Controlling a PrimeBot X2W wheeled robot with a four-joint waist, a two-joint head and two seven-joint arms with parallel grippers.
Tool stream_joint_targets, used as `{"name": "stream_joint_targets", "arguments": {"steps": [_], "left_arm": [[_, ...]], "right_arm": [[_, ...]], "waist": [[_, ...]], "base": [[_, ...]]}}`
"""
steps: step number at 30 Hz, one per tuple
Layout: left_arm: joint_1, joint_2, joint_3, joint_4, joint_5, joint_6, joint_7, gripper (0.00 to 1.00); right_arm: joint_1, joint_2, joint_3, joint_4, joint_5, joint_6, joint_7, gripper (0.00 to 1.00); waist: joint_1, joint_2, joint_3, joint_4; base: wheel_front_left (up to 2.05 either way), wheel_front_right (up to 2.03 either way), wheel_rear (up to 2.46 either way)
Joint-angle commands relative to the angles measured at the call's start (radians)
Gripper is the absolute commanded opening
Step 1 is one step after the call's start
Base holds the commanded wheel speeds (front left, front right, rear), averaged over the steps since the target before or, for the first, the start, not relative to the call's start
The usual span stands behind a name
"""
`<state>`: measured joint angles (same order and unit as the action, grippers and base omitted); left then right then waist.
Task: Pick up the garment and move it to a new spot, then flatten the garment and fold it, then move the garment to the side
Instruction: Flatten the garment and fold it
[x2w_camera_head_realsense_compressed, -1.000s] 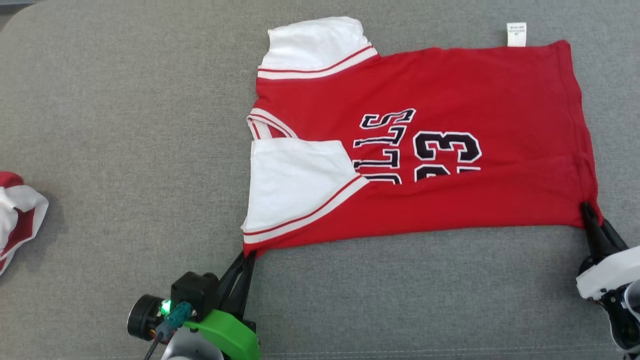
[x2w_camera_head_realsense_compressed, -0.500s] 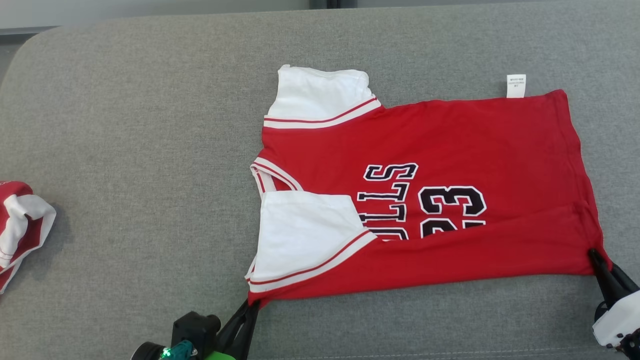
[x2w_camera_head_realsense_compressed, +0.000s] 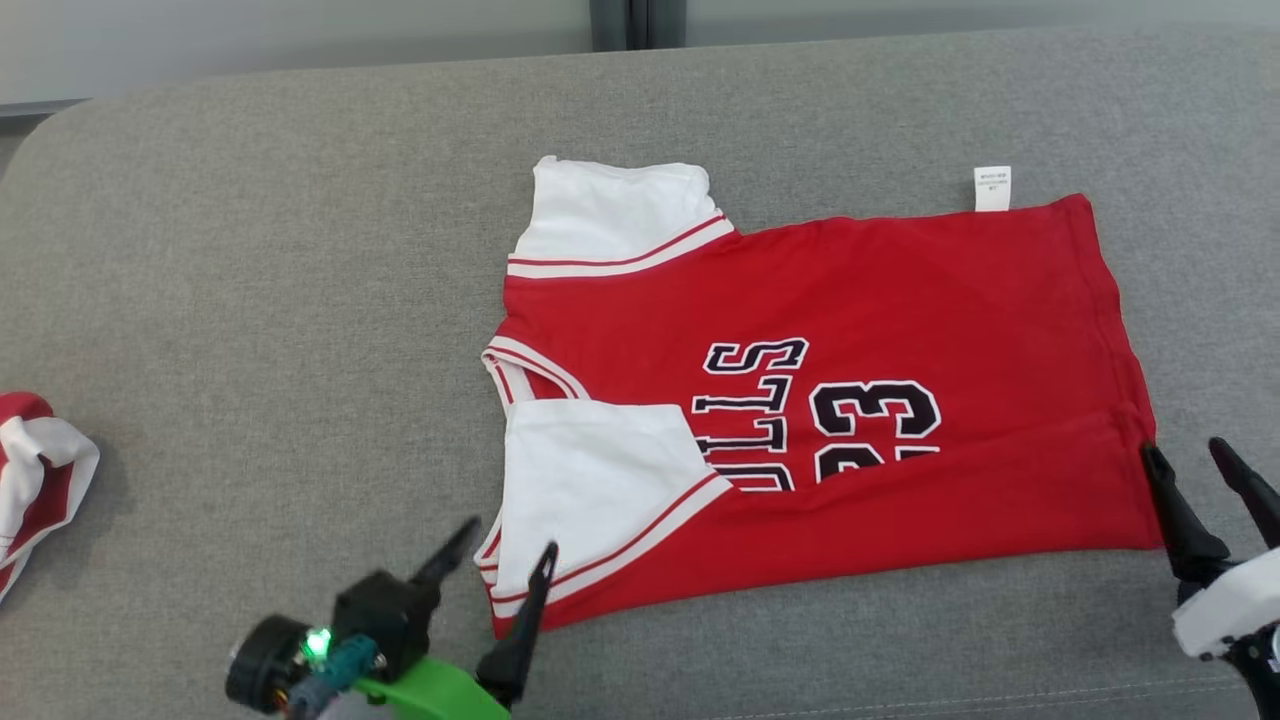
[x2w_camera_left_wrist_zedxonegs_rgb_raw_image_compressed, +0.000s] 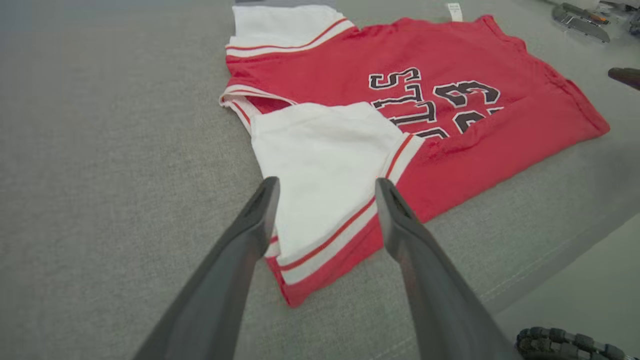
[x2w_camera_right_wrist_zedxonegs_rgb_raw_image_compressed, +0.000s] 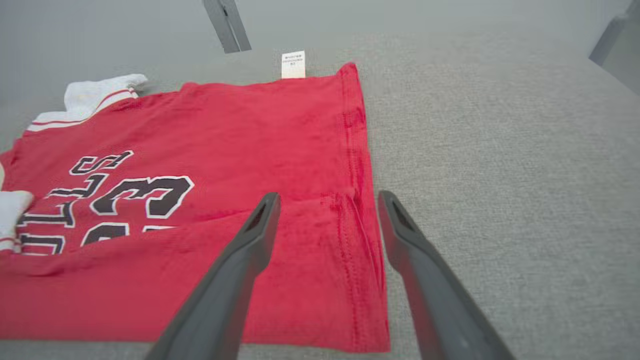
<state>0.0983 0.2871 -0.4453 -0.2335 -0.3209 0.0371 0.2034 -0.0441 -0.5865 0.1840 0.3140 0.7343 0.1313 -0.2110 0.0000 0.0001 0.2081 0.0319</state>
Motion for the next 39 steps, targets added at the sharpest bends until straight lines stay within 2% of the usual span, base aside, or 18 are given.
{"name": "stream_joint_targets", "arguments": {"steps": [1,5,11,14,20,25,30,39], "left_arm": [[-0.058,0.020,0.023,-0.023,0.006,0.002,0.009,1.00],[-0.221,0.071,0.084,-0.032,0.011,-0.028,0.060,1.00],[-0.578,0.117,0.136,0.079,-0.069,-0.123,0.190,1.00],[-0.765,0.129,0.113,0.173,-0.150,-0.154,0.300,1.00],[-1.046,0.163,0.039,0.358,-0.295,-0.167,0.514,1.00],[-1.199,0.181,-0.041,0.460,-0.328,-0.168,0.550,1.00],[-1.327,0.171,-0.125,0.557,-0.330,-0.168,0.549,1.00],[-1.422,0.205,-0.249,0.661,-0.359,-0.167,0.533,1.00]], "right_arm": [[-0.021,0.017,0.000,-0.023,-0.025,-0.001,-0.012,1.00],[-0.071,0.047,0.034,-0.059,-0.085,-0.001,-0.014,1.00],[-0.174,0.057,0.076,-0.076,-0.112,-0.001,-0.002,1.00],[-0.219,0.055,0.082,-0.092,-0.116,-0.001,-0.010,1.00],[-0.289,0.062,0.123,-0.124,-0.085,-0.001,-0.023,1.00],[-0.336,0.054,0.151,-0.133,-0.062,-0.001,-0.037,1.00],[-0.375,0.046,0.159,-0.142,-0.048,-0.001,-0.049,1.00],[-0.422,0.061,0.172,-0.138,-0.048,-0.001,-0.051,1.00]], "waist": [[0.0000,-0.0001,-0.004,-0.008],[0.0000,-0.0001,0.029,-0.027],[0.0000,-0.0001,0.136,-0.050],[0.0000,-0.0001,0.201,-0.066],[0.0000,-0.0001,0.307,-0.115],[0.0000,-0.0001,0.375,-0.149],[0.0000,-0.0001,0.439,-0.161],[0.0000,-0.0001,0.488,-0.170]], "base": [[0.00,0.00,0.00],[0.00,0.00,0.00],[0.00,0.00,0.00],[0.00,0.00,0.00],[0.00,0.00,0.00],[0.00,0.00,0.00],[0.00,0.00,0.00],[0.00,0.00,0.00]]}}
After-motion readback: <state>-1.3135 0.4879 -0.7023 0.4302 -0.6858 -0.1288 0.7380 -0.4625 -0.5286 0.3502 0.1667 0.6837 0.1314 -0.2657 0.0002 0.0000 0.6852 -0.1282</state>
